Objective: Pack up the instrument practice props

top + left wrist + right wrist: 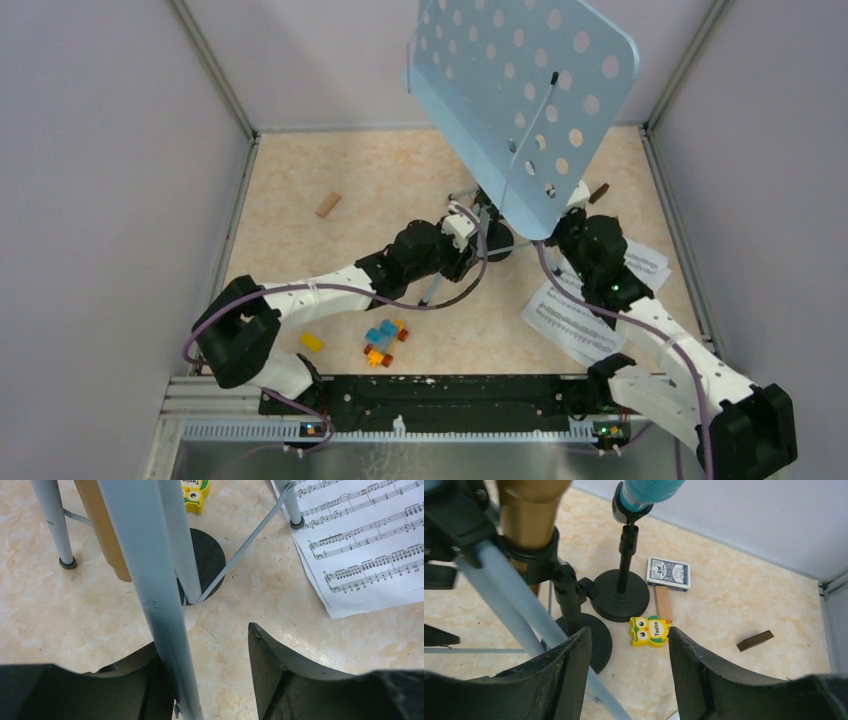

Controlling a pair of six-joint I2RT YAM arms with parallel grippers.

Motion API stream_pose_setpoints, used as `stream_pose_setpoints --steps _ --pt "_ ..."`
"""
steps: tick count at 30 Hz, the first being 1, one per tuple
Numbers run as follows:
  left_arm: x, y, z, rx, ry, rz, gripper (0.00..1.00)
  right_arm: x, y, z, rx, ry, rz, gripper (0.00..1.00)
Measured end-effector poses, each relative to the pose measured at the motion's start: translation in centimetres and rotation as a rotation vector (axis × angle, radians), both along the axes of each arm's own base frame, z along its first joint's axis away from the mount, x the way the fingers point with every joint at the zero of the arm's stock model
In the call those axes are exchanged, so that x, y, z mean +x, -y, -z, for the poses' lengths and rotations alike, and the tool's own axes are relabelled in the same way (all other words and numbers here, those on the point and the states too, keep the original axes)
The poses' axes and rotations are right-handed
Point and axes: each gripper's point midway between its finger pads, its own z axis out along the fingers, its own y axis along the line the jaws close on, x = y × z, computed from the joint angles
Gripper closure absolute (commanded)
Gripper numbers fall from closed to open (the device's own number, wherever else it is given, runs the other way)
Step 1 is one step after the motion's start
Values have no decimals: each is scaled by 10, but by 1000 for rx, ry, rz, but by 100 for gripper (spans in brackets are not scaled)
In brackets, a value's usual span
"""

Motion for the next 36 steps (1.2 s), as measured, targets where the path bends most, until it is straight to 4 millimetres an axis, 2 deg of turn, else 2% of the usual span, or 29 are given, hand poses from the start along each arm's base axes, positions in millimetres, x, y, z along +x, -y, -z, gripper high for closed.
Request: stream_pose_setpoints --steps 4,6,12,15,16,19,22,27,31,33,36 --pt "-1 2 -2 -18 -12 -6 44 12 -3 16 18 -69 -38 43" --pt "0 3 -3 -28 -12 -17 50 11 -8 21 16 -83 -73 43" --pt "14 -2 5 -10 3 -96 76 2 -12 3 14 -26 -122 43" --pt "21 -5 6 -6 20 -129 98 -11 -11 -12 3 16 -155 43" --pt "22 -5 6 -5 23 -134 100 -17 -12 -17 -3 24 -176 43" --pt "24 -5 5 -9 32 -144 100 -29 -22 -31 -30 39 -265 40" --pt "25 -6 5 -10 36 -152 100 -36 -32 -35 -57 49 -346 39" --pt "25 -7 4 -30 53 -160 100 -36 -48 -17 -88 6 -446 35" --pt "24 -11 1 -48 59 -173 100 -23 -61 2 -106 -31 -482 36" --pt "23 -13 0 -52 61 -176 100 -16 -68 13 -146 -38 -480 40" --pt "20 -17 -2 -60 66 -180 100 -15 -91 25 -244 -6 -517 59"
